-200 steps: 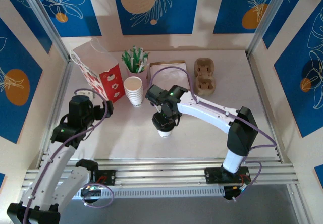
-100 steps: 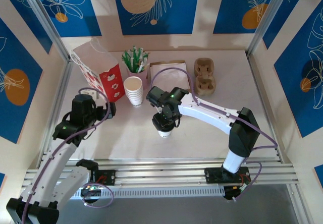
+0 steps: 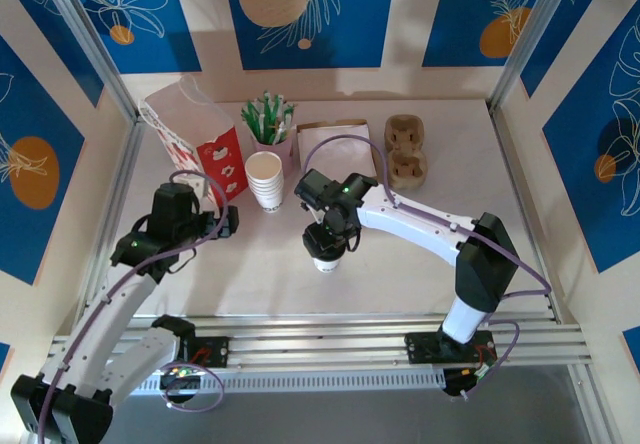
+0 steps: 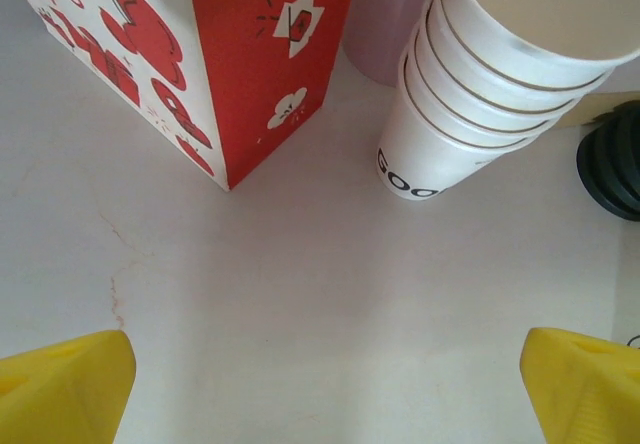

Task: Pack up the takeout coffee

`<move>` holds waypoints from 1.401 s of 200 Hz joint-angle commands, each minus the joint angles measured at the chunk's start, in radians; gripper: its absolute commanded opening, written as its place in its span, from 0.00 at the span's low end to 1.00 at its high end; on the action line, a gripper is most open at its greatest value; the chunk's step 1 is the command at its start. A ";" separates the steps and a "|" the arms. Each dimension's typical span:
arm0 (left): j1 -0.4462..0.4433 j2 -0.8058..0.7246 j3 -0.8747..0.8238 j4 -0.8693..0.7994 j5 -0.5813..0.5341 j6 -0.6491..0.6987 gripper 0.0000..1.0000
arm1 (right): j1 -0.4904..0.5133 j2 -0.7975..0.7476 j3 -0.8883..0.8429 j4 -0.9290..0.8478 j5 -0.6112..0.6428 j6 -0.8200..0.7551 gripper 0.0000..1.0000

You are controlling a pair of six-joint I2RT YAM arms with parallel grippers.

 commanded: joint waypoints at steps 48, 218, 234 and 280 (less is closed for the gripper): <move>-0.014 0.016 0.040 -0.028 0.025 0.026 0.99 | -0.028 0.091 -0.028 -0.070 -0.025 -0.013 0.71; -0.015 0.068 0.052 -0.036 0.049 0.021 1.00 | -0.018 0.051 0.183 -0.186 -0.006 -0.040 0.80; -0.017 0.072 0.052 -0.037 0.053 0.021 1.00 | -0.023 0.051 0.176 -0.185 -0.018 -0.046 0.81; -0.016 0.088 0.055 -0.039 0.057 0.022 1.00 | -0.026 0.031 0.177 -0.177 -0.038 -0.049 0.82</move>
